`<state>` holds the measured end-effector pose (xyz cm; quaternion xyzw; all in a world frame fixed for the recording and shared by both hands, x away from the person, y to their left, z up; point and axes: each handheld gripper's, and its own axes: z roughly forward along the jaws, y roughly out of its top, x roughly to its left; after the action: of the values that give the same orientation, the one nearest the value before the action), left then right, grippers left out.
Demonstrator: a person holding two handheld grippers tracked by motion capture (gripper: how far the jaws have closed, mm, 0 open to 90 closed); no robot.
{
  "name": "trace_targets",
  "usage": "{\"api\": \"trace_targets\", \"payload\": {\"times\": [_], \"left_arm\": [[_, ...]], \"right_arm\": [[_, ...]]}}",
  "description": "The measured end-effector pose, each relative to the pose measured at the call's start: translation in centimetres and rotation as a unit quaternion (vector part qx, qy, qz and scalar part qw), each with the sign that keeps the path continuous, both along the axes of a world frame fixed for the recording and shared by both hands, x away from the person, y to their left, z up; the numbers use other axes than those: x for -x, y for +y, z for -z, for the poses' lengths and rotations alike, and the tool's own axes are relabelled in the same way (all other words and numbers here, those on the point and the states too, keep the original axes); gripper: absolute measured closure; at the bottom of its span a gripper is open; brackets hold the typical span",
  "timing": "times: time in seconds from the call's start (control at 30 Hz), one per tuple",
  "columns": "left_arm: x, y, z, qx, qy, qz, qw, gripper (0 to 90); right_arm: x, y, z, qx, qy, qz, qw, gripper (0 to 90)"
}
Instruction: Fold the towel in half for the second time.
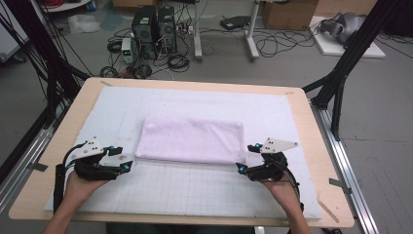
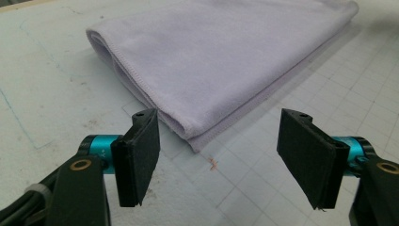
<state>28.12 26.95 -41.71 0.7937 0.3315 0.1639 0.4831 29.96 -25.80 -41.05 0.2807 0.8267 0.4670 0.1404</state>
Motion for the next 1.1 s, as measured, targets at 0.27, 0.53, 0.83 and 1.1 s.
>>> {"api": "trace_targets", "payload": {"times": [0.27, 0.53, 0.83, 1.1], "left_arm": [[1.1, -0.1, -0.1, -0.006, -0.004, -0.005, 1.0, 21.8], [2.3, -0.1, -0.3, -0.008, -0.006, -0.012, 0.9999, 15.6], [3.2, 0.1, -0.5, -0.001, -0.01, -0.017, 0.9998, 11.6], [3.5, 0.6, -0.5, 0.0, -0.011, -0.024, 0.9997, 11.6]], "right_arm": [[1.2, -0.7, -0.2, -0.017, 0.001, 0.01, 0.9998, 12.3], [3.2, -1.5, -0.5, -0.016, -0.006, 0.02, 0.9996, 11.9], [4.8, -2.9, -0.5, -0.025, -0.009, 0.038, 0.9989, 11.8], [4.9, -3.3, -0.3, -0.03, -0.007, 0.043, 0.9986, 11.8]]}}
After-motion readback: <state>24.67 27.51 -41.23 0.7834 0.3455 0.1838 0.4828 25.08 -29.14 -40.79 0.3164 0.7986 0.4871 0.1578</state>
